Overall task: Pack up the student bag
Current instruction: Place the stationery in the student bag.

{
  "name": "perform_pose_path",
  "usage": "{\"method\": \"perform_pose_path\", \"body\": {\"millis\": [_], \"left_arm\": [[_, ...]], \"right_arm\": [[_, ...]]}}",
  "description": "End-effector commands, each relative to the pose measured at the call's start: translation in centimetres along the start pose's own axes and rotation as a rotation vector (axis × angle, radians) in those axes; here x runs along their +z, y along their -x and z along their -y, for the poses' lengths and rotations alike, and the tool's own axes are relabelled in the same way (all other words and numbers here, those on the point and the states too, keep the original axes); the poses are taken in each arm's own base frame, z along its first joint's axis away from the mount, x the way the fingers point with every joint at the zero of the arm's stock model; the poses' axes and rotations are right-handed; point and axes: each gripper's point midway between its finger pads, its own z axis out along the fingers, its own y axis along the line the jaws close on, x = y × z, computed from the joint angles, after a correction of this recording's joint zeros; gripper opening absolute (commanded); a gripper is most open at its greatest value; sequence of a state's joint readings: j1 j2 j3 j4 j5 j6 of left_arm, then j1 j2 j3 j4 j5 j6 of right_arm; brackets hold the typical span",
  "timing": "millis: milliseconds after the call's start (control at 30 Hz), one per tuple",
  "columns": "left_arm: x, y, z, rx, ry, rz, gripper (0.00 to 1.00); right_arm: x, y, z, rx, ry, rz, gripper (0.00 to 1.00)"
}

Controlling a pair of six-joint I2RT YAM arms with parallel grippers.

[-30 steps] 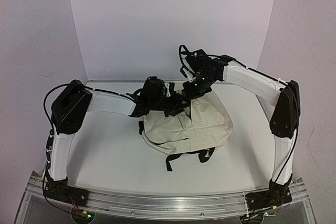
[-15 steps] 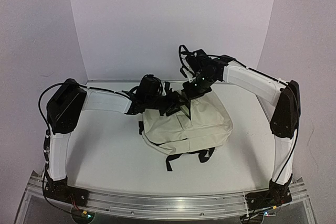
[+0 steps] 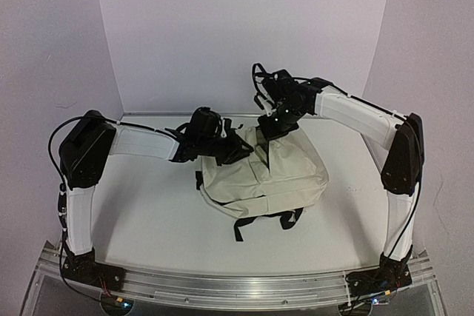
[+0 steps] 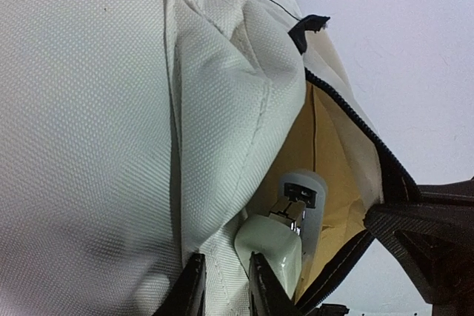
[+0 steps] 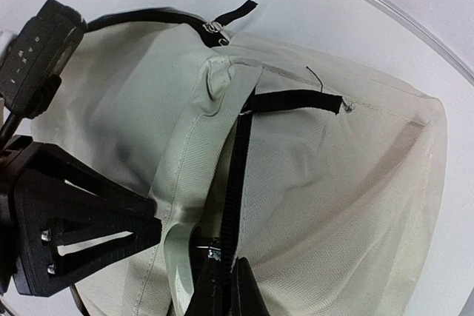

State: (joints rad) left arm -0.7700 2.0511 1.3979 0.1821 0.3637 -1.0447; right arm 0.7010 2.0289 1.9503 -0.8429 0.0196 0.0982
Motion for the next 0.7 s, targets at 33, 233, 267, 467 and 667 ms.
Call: {"method": "perform_pose_path", "body": {"millis": [33,233,267,467,667], "left_arm": [[1.0,0.0,-1.2,0.007,0.021,-0.017,0.16],[2.2,-0.2,0.0,0.058,0.000,-0.046,0.11],[2.2,-0.3,0.3,0.072,-0.001,-0.047,0.11],[2.4,-0.8,1.4,0.111,-0.010,-0.054,0.09],[3.7,-1.2,1.9,0.119,-0.059,-0.090,0.07]], "right_arm": [[-3.7,2.8,-0.4,0.002,0.030,0.120,0.00],[-3.6,2.4,-1.4,0.002,0.084,0.107,0.00],[-3.6,2.3,-1.6,0.003,0.097,0.103,0.00],[-3.3,2.2,-2.2,0.007,0.135,0.092,0.00],[-3.2,2.3,-2.4,0.011,0.143,0.092,0.00]]}}
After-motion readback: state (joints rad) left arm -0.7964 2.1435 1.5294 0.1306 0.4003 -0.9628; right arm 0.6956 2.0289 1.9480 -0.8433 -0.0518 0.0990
